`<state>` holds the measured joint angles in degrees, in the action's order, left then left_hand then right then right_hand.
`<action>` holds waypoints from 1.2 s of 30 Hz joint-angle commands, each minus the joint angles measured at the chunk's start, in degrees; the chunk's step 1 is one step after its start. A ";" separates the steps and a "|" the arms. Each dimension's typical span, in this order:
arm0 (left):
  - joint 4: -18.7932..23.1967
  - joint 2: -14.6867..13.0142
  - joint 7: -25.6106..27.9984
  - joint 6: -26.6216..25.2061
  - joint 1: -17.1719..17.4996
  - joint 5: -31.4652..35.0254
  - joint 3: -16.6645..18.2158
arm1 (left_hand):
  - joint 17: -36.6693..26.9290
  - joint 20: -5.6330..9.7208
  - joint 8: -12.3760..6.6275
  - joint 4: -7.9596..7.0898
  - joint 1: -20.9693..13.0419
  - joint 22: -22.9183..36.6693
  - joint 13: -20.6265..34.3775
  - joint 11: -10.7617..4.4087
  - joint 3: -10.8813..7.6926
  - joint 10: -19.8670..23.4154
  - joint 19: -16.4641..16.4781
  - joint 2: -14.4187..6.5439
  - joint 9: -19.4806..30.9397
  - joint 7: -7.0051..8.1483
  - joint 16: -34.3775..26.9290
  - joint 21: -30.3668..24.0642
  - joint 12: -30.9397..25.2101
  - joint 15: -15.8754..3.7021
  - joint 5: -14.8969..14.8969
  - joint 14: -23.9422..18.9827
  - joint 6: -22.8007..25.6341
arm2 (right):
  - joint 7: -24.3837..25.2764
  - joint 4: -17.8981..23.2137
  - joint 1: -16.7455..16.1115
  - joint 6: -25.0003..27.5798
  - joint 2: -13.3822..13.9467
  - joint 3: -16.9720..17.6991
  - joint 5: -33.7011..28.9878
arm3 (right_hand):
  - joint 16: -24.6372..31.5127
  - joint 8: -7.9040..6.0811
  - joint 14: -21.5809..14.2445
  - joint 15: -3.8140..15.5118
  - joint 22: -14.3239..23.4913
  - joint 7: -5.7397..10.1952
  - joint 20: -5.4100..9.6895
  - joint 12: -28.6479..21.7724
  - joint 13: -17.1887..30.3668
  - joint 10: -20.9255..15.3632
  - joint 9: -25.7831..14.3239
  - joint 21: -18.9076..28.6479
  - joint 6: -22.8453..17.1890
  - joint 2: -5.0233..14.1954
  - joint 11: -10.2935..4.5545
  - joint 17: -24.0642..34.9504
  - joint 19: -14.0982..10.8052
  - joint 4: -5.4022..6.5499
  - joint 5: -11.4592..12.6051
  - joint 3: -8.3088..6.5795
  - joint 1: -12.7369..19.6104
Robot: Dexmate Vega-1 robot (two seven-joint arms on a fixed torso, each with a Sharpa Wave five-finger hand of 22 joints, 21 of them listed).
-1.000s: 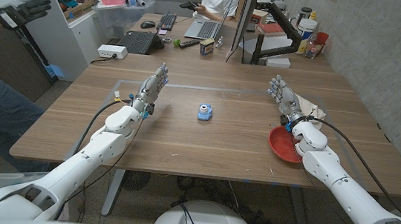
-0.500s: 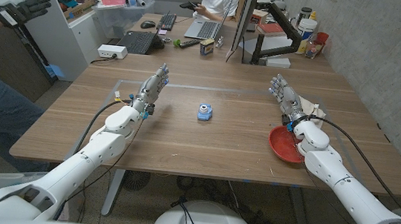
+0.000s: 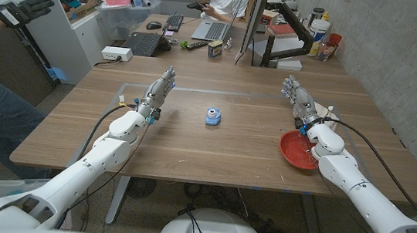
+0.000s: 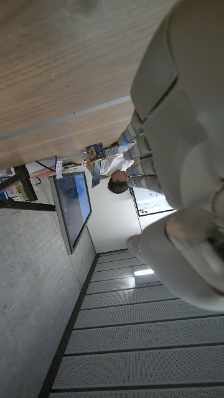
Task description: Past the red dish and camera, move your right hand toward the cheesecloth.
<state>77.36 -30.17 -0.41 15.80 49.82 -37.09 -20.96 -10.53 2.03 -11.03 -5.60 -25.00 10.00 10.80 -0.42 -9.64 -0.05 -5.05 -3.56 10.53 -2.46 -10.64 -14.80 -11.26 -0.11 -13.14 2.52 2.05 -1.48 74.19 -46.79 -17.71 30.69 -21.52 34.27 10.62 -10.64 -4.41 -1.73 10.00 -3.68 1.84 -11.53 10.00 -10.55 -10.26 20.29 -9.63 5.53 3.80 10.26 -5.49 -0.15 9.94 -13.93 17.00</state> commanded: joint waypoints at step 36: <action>0.78 -0.62 0.79 -0.48 0.27 0.29 0.32 | -0.09 1.97 -0.24 0.21 -0.37 0.25 0.10 -0.58 0.20 -0.16 -0.61 -0.32 0.17 0.05 -0.20 1.02 -0.27 0.10 0.02 0.50 0.11 | 0.45 -1.73 3.40 1.04 3.36 -1.59 -6.00 | 0.15 -0.19 -0.28 0.43 0.33 1.18 1.00 -0.07 0.31 0.23 -0.26 -0.81 0.13 0.10 -0.63 0.28 -0.53 -0.49 0.42 -0.22 0.74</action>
<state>78.14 -30.45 0.42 15.48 50.21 -36.80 -20.80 -10.52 2.02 -11.03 -5.43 -24.99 9.99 10.80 -0.63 -9.47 -0.26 -5.05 -3.56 10.52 -2.46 -10.63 -14.17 -11.25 -0.11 -13.14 2.51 2.05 -0.91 72.92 -44.22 -17.34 33.24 -22.74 29.79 10.62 -10.64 -4.41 -1.73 9.99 -2.85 1.84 -11.53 9.99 -10.21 -10.25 19.69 -9.41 5.53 3.48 10.25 -5.48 -0.40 9.94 -14.18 17.00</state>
